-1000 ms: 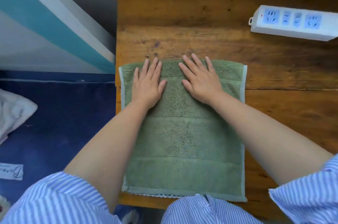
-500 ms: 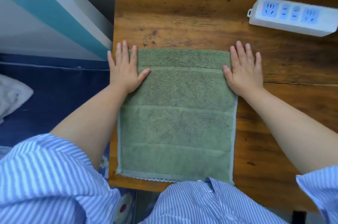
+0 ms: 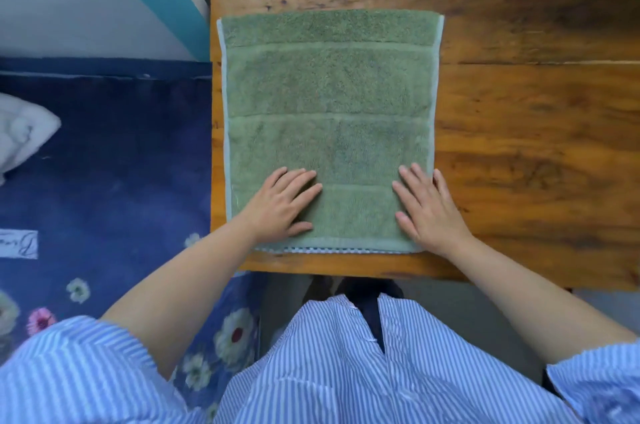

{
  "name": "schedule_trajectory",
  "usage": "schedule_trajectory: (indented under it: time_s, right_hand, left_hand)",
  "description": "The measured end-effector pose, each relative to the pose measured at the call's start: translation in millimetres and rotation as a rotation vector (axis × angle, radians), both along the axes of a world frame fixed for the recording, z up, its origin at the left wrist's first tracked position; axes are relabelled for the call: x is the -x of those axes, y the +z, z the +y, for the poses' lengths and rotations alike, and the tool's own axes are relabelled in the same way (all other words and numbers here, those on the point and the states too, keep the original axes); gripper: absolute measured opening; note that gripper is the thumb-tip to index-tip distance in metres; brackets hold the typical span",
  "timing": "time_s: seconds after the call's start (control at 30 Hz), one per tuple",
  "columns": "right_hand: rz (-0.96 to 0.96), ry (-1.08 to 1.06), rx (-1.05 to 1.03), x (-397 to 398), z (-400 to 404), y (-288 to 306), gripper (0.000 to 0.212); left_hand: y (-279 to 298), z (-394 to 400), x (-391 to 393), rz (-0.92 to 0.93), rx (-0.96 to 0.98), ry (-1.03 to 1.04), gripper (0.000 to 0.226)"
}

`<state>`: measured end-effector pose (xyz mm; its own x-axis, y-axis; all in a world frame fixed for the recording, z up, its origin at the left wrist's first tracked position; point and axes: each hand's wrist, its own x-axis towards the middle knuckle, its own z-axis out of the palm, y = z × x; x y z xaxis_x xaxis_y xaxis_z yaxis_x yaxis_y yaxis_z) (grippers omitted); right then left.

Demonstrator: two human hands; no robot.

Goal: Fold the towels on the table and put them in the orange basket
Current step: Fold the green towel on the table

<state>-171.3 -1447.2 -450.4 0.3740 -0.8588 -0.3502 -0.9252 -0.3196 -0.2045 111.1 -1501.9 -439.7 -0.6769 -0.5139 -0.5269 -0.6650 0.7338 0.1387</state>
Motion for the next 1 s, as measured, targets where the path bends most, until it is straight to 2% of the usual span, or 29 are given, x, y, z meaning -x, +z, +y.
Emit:
schedule_trajectory:
  time_s: [0.1,0.17,0.27,0.37,0.43,0.5,0.57,0.63,0.7,0.77,0.8,0.87,0.93,1.0]
  right_hand:
    - [0.045,0.173,-0.072,-3.7,38.9,2.9,0.062]
    - [0.086,0.226,-0.002,-6.1,51.3,1.2,0.062]
    - [0.145,0.191,0.037,-16.7,52.8,7.8,0.056]
    - [0.197,0.139,-0.06,-25.8,48.2,13.7,0.073]
    - [0.242,0.112,-0.077,-30.2,48.9,10.5,0.083]
    - [0.296,0.111,-0.057,-42.4,48.0,17.8,0.083]
    - [0.339,0.132,-0.068,-50.6,49.2,23.5,0.079]
    - [0.375,0.109,-0.162,-51.4,47.5,24.7,0.073]
    - [0.362,0.103,-0.076,-52.3,49.8,27.4,0.075]
    - [0.244,0.088,-0.037,-45.6,49.0,20.4,0.066]
    - [0.168,0.064,0.003,-43.2,47.2,19.8,0.057]
    - [0.017,-0.058,-0.084,-44.0,38.7,34.2,0.036]
    - [-0.011,-0.195,-0.297,-42.7,29.1,51.7,0.022]
    - [-0.013,-0.246,-0.551,-40.9,19.3,67.0,0.022]
  left_hand:
    - [-0.6,31.3,-17.2,0.025,-0.018,-0.011,0.076]
    - [0.2,43.2,-25.7,0.034,-0.008,0.015,0.074]
    - [1.5,58.8,-33.8,0.065,0.087,0.099,0.063]
    - [4.3,64.3,-37.1,0.099,0.145,0.129,0.051]
    - [5.5,63.2,-35.8,0.086,0.12,0.139,0.061]
    - [6.2,64.1,-34.4,0.044,0.108,0.144,0.072]
    - [4.0,64.8,-37.6,0.038,0.142,0.125,0.073]
    - [0.3,60.7,-42.1,0.131,0.2,0.073,0.058]
    - [-3.1,54.8,-48.0,0.222,0.225,0.091,0.029]
    - [1.2,48.9,-50.3,0.234,0.209,0.204,0.026]
    - [6.9,47.0,-49.6,0.232,0.169,0.282,0.024]
    - [19.7,42.7,-48.4,0.177,0.05,0.461,0.016]
    - [30.9,32.8,-44.8,0.013,-0.16,0.516,0.01]
    - [44.1,21.8,-39.9,-0.125,-0.423,0.529,0.014]
